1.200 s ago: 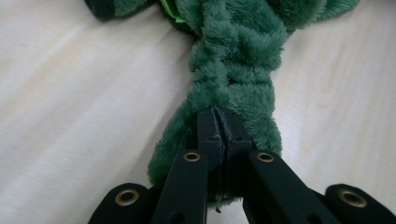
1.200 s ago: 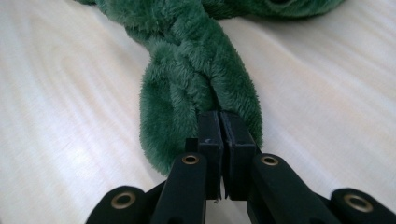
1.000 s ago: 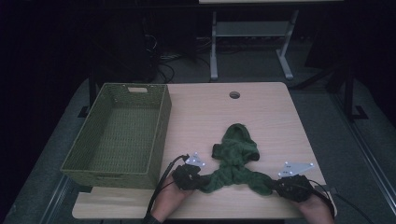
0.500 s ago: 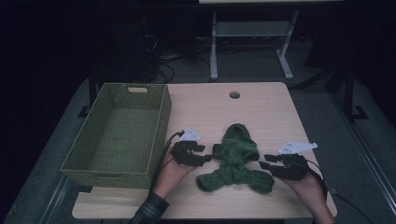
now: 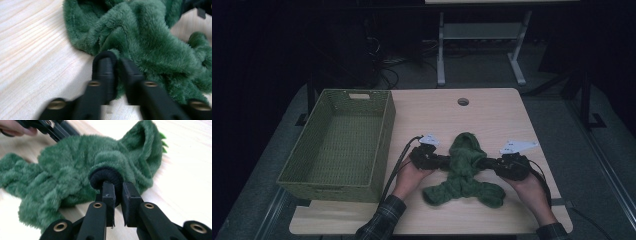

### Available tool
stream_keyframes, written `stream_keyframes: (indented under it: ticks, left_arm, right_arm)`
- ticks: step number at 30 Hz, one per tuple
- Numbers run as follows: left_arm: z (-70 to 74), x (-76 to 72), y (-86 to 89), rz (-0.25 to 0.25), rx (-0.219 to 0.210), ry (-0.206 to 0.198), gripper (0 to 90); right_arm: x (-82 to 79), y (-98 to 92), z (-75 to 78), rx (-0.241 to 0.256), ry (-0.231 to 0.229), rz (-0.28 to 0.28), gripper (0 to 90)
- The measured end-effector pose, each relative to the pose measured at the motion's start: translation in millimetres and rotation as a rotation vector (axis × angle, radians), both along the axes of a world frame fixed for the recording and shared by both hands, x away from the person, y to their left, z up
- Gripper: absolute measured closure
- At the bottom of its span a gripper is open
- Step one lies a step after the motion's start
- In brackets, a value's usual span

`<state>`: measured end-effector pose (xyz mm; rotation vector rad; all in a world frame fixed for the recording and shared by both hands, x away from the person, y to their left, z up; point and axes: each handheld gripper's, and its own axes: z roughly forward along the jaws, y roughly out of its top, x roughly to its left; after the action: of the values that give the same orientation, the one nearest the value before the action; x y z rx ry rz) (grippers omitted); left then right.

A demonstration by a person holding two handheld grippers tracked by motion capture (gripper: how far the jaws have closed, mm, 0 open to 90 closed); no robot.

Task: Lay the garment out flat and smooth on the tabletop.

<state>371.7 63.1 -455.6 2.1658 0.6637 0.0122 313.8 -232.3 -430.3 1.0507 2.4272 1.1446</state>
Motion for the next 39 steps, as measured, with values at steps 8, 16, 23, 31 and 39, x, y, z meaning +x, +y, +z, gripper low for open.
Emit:
stream_keyframes:
  ticks: [8, 16, 23, 31, 39]
  left_arm:
    - [28.1, -5.9, 18.0, 0.058, -0.015, -0.081, 88.0]
    - [35.3, -7.0, 42.0, 0.123, -0.031, -0.128, 88.3]
    - [12.8, -3.3, 34.7, 0.131, 0.039, -0.055, 88.2]
    - [-4.3, -0.3, 29.0, 0.117, 0.096, -0.011, 87.7]
    - [4.0, -1.0, 31.5, 0.135, 0.101, -0.029, 74.7]
  right_arm:
    - [13.2, -10.3, 16.9, 0.031, -0.058, -0.026, 83.9]
    - [42.3, -29.1, 10.2, 0.073, -0.068, -0.078, 85.2]
    - [70.1, -22.9, -25.3, 0.041, 0.045, -0.105, 85.5]
    - [72.1, -18.1, -40.4, -0.011, 0.095, -0.100, 85.4]
    - [67.6, -25.8, -33.4, 0.019, 0.095, -0.106, 65.9]
